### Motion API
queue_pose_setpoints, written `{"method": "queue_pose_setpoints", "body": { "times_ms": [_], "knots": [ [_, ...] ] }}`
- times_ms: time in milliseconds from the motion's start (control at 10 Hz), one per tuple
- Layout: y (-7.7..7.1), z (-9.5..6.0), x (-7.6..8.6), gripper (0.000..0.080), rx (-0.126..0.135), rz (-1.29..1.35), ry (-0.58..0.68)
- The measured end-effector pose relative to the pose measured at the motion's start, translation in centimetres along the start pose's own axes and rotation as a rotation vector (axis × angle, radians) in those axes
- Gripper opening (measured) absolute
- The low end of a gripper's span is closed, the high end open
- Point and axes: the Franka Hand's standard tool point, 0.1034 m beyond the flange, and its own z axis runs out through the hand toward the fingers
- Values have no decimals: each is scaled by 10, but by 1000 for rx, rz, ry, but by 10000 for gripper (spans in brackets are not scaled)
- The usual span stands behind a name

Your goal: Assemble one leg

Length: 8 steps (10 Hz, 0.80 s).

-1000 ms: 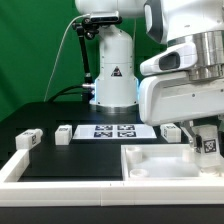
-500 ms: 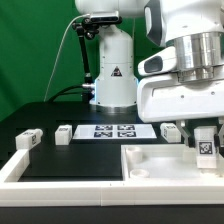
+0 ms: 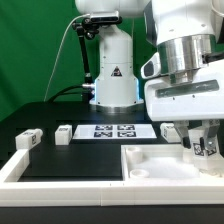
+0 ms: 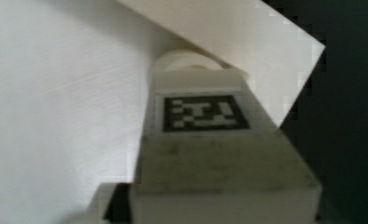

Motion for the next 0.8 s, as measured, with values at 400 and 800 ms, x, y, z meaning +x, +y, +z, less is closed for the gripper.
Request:
{"method": "queue_pose_setpoints", "body": {
  "times_ms": [400, 800],
  "knots": [
    [3, 0, -2, 349, -8, 154, -4],
    [-3, -2, -6, 642, -10, -266, 1]
  ]
}}
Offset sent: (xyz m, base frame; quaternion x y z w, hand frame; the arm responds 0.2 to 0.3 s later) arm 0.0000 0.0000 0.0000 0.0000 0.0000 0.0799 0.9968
